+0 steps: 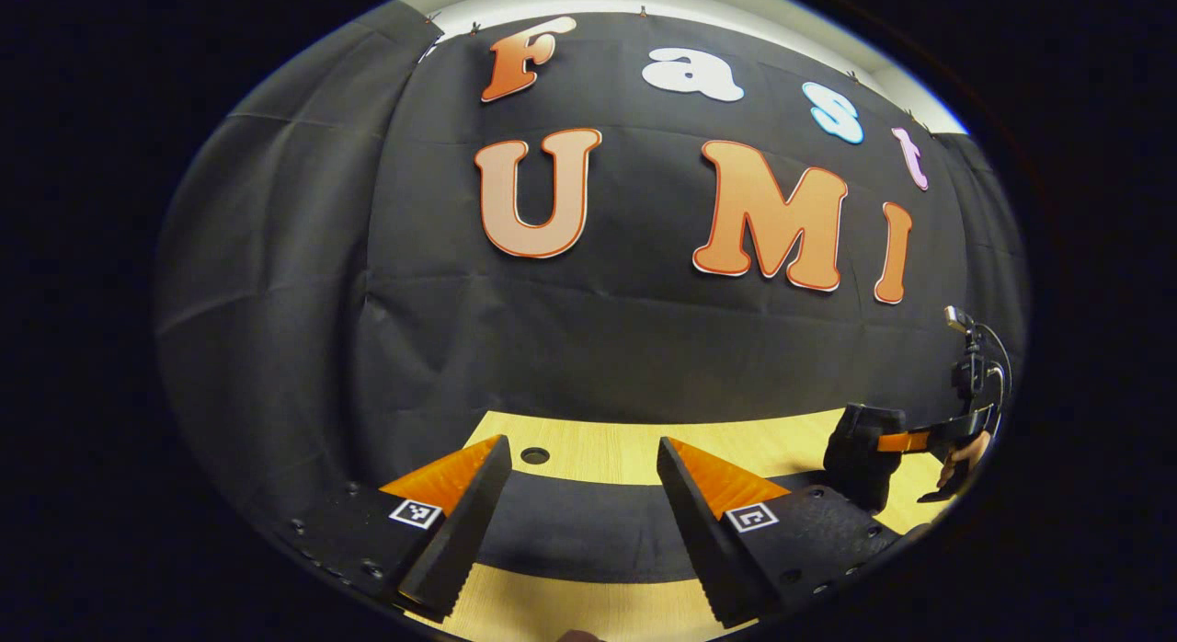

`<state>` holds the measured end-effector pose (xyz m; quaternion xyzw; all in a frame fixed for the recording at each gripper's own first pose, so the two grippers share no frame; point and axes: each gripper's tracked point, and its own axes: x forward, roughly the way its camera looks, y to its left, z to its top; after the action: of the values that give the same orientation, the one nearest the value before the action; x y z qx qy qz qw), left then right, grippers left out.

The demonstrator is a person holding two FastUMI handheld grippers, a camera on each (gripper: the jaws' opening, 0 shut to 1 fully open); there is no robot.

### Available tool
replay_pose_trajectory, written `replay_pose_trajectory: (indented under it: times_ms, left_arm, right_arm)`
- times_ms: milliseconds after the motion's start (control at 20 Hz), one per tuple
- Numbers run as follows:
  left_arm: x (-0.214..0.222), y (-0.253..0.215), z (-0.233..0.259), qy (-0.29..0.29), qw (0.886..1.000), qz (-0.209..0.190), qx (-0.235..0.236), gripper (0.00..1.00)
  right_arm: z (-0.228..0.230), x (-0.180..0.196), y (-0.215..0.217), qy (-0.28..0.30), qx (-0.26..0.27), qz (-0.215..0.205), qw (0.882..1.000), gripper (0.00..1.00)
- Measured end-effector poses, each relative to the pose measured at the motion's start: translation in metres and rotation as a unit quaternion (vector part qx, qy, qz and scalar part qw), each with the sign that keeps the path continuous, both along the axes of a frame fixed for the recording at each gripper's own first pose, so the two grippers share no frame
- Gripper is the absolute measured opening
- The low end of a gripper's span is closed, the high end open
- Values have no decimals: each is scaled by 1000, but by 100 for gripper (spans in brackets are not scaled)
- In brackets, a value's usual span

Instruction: Grasp the waist and the cuffs of the jeans and fold them to make the two legs overlap; first hold the waist and fold one-third of the jeans toward the cuffs, then hold the cuffs and fold the remaining one-third in the same direction to finish folding.

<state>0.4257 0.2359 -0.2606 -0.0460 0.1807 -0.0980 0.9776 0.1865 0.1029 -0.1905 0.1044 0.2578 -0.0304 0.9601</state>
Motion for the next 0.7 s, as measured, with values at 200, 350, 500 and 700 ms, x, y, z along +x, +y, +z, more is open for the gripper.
replay_pose_trajectory:
  times_ms: [200,350,500,700]
  left_arm:
    - [3,23,-14,15,1000,8,6,96]
    - [5,38,-27,28,999,11,10,92]
    - [6,49,-44,47,999,12,7,96]
    - [9,65,-71,78,997,15,3,96]
  right_arm:
    - [-29,4,43,27,-16,17,999,14]
    - [-42,4,61,32,-24,21,999,14]
    - [-59,6,81,46,-40,29,998,14]
    - [-75,6,106,55,-67,46,995,14]
